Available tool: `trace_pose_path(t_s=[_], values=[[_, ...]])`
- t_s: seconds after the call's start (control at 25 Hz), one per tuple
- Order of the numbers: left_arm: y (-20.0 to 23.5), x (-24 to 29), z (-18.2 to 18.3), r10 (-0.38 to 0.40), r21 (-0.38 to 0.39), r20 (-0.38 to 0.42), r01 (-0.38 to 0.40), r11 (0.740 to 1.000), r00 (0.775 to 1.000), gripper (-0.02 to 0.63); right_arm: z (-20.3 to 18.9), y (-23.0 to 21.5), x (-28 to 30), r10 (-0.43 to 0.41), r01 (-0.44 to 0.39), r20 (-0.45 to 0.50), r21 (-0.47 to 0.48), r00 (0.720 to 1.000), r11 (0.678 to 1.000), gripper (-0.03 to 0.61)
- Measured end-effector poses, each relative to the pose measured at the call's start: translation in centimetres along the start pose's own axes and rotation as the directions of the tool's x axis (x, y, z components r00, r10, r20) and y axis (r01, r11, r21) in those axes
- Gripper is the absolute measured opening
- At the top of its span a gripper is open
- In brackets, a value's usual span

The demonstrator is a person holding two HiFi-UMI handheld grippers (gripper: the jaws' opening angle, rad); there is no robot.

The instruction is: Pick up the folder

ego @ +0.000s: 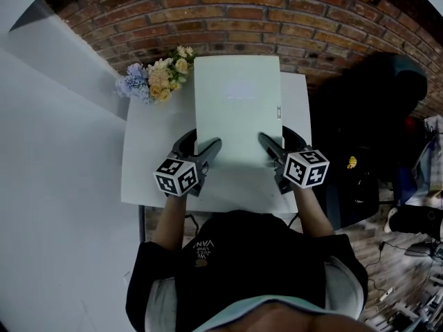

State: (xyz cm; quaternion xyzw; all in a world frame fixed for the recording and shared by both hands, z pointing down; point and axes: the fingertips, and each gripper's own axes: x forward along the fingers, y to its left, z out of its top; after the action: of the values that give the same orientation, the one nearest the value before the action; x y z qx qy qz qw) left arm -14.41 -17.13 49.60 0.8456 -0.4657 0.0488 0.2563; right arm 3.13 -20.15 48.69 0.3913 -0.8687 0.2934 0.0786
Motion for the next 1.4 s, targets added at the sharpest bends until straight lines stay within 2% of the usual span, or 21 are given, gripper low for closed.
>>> trace_pose_path(t_s=[0.68, 1.08, 1.4], values=[[-1.8, -4.0, 0.2, 0.13, 0.028, 0.071, -0.132, 0.991, 0.989, 0.345, 0.5, 2.5, -0.6, 0.135, -0.137, -0.03, -0.097, 0.99, 0.986, 0.319], [-2.8, -6.4, -0.1, 0.215, 0.031, 0.106, -0.219, 0.975, 0.971, 0.341, 1.2, 4.5, -1.0, 0.213, -0.219, -0.054, -0.215, 0.976, 0.952, 0.318], [-3.7, -8.3, -0.2, 0.271, 0.039, 0.13, -0.278, 0.96, 0.954, 0.336, 1.2, 6.0, -1.6, 0.256, -0.263, -0.059, -0.26, 0.965, 0.929, 0.316]])
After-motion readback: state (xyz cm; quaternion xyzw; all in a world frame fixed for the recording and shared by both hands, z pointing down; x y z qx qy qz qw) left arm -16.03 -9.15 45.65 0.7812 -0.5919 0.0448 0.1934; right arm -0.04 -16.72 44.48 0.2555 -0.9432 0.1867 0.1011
